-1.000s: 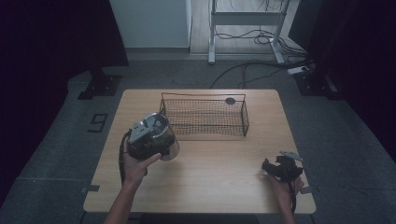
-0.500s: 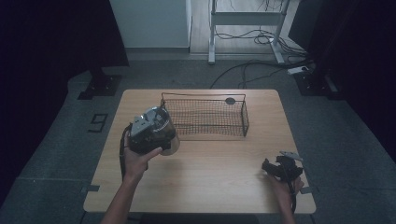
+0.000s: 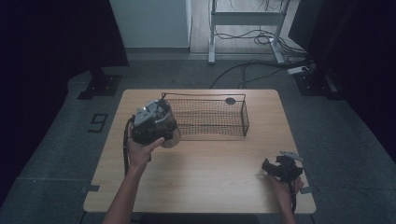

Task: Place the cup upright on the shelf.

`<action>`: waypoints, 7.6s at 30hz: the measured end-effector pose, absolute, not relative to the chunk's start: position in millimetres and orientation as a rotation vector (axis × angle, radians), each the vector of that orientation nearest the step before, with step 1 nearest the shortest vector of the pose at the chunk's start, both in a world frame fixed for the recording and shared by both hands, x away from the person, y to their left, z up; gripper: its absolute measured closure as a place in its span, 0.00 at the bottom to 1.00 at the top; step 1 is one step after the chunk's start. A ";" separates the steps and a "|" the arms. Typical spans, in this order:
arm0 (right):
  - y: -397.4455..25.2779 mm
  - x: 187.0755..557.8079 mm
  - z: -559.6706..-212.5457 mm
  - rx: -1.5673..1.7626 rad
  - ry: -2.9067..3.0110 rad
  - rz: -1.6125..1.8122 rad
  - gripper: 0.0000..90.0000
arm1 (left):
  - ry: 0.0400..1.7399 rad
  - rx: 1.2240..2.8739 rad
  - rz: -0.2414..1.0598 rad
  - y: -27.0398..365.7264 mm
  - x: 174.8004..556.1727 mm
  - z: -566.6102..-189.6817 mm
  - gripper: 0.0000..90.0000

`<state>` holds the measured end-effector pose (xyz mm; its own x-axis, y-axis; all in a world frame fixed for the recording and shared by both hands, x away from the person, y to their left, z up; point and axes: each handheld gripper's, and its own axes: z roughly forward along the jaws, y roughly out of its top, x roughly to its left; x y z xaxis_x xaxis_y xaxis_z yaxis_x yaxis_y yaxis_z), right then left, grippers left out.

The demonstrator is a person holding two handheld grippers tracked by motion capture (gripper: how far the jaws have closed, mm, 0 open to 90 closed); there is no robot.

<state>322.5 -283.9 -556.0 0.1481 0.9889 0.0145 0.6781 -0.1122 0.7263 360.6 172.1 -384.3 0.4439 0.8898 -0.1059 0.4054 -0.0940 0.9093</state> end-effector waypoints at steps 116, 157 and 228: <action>-284.0 323.3 -556.2 1.862 1.578 0.692 0.06 | 1.355 1.808 0.663 119.4 524.9 -445.7 0.04; -283.9 323.2 -556.2 1.860 1.580 0.694 0.07 | 1.327 1.827 0.673 113.0 514.9 -481.2 0.04; -283.5 323.1 -556.0 1.862 1.579 0.695 0.07 | 1.093 1.876 0.479 180.2 332.8 -477.4 0.02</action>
<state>323.1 -283.5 -556.0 0.1580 0.9874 0.0132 0.6768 -0.1180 0.7267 332.8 180.2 -477.4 0.5371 0.8378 -0.0981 0.4950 -0.2189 0.8408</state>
